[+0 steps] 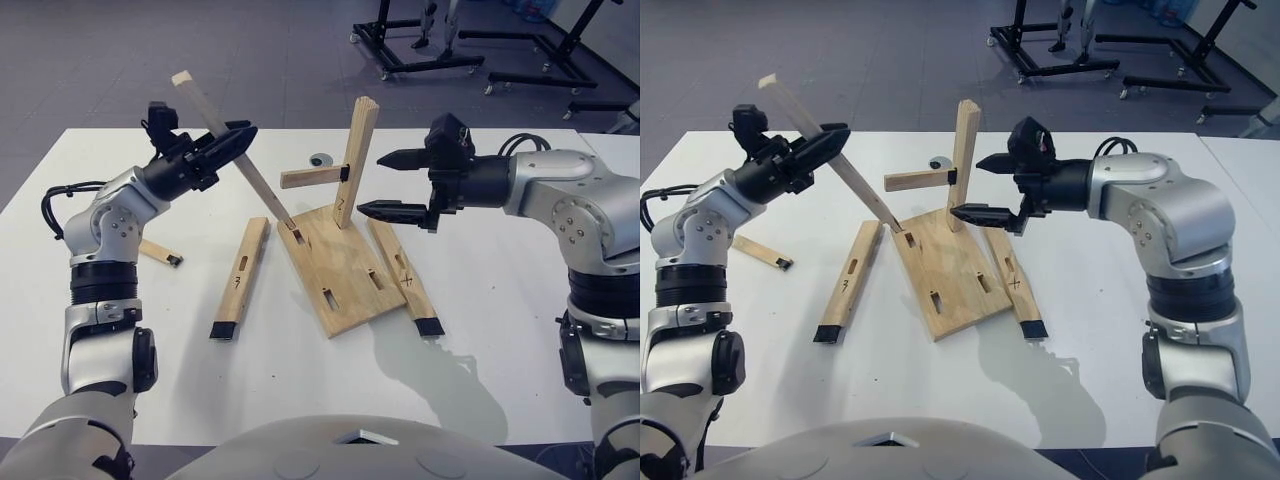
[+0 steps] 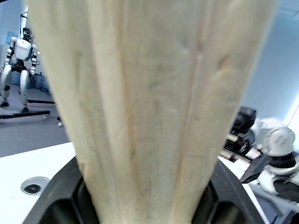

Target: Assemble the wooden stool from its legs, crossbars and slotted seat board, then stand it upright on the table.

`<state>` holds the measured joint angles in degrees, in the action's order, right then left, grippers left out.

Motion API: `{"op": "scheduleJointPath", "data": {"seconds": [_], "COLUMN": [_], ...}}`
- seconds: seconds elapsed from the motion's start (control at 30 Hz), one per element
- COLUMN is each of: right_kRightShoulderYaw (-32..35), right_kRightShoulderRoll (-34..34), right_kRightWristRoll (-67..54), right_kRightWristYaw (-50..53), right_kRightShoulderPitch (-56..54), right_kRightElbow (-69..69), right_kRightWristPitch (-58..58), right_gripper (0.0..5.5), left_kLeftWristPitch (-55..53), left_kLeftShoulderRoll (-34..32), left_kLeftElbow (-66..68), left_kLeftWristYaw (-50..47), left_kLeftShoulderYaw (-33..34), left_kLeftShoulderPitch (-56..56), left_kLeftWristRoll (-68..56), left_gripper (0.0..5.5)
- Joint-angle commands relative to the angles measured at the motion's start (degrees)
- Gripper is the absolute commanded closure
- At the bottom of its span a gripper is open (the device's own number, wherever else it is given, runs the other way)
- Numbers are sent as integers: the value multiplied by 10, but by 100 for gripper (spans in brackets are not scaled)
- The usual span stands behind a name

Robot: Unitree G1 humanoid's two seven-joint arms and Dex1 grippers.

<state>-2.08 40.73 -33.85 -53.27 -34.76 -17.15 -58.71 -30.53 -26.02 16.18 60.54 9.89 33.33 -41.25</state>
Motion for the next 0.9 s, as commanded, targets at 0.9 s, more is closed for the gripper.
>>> {"op": "scheduleJointPath", "data": {"seconds": [0.9], "right_kRightShoulderYaw": [-31], "right_kRightShoulderRoll": [-29], "right_kRightWristRoll": [-39], "right_kRightWristYaw": [40], "right_kRightShoulderPitch": [16], "right_kRightElbow": [-29], "right_kRightWristPitch": [-15], "right_gripper": [10], "left_kLeftWristPitch": [138], "left_kLeftShoulderRoll": [49], "left_kLeftElbow": [116], "left_kLeftWristYaw": [60], "left_kLeftShoulderYaw": [-53], "left_kLeftShoulderPitch": [43], "left_kLeftWristRoll": [124], "left_gripper": [348]}}
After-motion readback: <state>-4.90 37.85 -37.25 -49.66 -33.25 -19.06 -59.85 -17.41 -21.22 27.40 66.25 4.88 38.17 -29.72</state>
